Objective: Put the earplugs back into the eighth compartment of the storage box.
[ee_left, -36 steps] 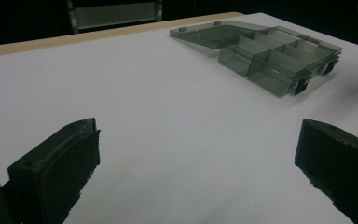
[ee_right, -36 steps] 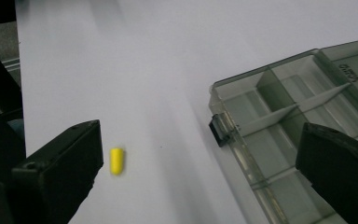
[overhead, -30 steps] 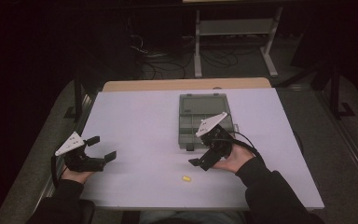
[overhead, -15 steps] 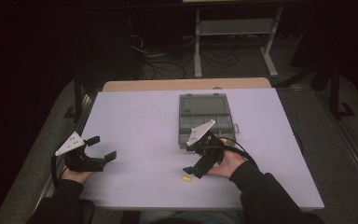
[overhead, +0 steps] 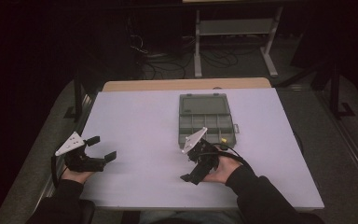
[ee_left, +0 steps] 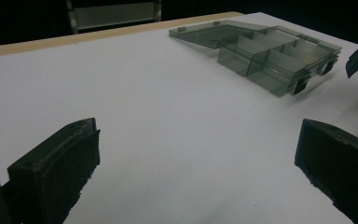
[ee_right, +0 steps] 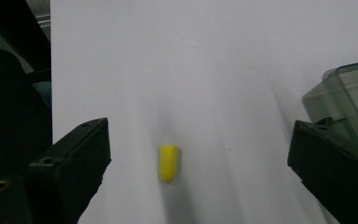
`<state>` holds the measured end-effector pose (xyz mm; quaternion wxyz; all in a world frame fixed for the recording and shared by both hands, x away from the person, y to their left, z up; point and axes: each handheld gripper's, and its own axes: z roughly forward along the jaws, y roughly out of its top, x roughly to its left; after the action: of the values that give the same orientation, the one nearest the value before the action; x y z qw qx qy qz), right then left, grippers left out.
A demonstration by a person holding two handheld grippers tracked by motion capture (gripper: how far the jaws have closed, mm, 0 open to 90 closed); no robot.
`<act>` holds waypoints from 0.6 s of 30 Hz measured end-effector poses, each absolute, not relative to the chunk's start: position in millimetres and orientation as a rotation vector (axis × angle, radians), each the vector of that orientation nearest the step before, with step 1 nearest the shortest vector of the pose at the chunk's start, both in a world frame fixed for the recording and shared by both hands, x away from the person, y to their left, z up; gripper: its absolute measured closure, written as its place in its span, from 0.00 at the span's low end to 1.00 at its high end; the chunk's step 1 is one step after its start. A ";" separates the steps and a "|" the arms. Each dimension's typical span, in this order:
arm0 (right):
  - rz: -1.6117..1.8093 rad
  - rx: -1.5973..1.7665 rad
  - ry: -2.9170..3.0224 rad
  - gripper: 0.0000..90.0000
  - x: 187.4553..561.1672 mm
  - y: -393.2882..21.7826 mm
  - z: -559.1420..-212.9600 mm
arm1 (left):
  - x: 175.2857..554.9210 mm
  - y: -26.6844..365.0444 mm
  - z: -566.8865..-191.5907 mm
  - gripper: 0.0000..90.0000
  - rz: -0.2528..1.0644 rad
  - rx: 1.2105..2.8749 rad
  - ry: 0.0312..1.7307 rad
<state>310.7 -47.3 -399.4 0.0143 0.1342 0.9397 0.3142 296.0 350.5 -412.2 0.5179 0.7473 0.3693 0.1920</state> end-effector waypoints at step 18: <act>0.885 0.387 3.002 0.33 307.3 -37.7 -422.1 | 295.7 350.3 -412.0 0.00 0.461 1.793 0.884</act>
<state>307.3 -37.7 -422.1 -0.0060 0.1227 0.9519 0.2806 295.7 350.3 -412.0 0.5184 0.7474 0.3684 0.1920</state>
